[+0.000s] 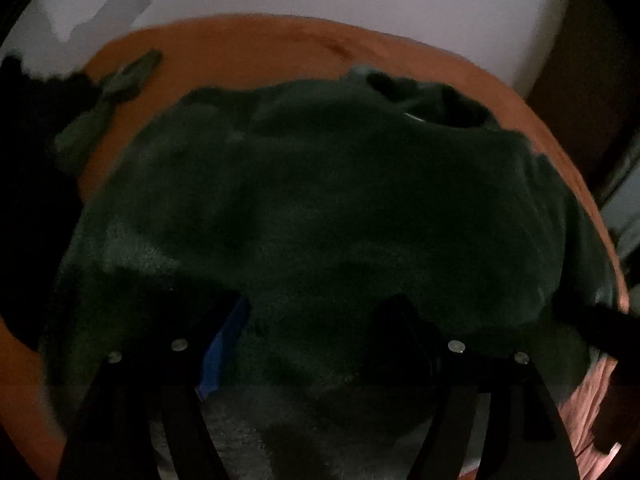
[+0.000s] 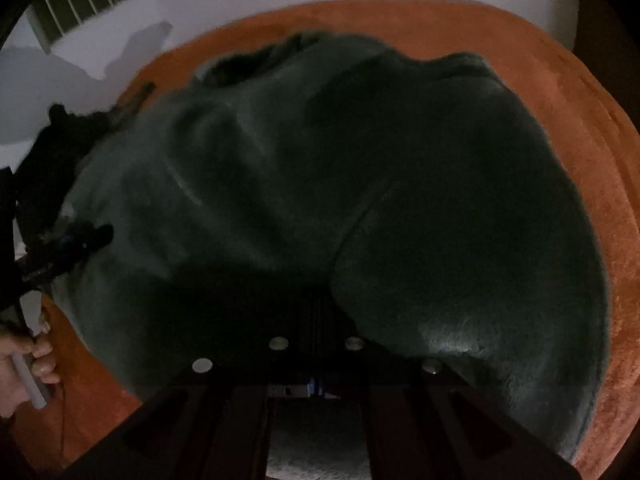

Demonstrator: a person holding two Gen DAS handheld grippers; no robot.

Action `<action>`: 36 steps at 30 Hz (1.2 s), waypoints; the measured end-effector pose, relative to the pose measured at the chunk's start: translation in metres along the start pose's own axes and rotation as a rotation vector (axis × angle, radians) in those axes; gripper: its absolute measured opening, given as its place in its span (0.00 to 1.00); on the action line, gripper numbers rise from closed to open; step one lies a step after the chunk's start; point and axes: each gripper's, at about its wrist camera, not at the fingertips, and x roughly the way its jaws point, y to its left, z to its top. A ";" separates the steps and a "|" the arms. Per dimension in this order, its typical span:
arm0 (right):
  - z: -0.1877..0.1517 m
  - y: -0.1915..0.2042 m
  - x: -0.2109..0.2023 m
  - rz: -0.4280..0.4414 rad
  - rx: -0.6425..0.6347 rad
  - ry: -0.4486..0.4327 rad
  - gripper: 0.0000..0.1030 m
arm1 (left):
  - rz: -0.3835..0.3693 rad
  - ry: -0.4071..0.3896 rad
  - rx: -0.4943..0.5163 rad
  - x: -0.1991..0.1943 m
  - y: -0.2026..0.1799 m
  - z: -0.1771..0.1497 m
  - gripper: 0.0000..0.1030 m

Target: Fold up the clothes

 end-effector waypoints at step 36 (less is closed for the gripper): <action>-0.028 0.041 -0.036 -0.037 -0.121 -0.006 0.00 | 0.086 -0.003 0.166 -0.020 -0.005 -0.047 0.76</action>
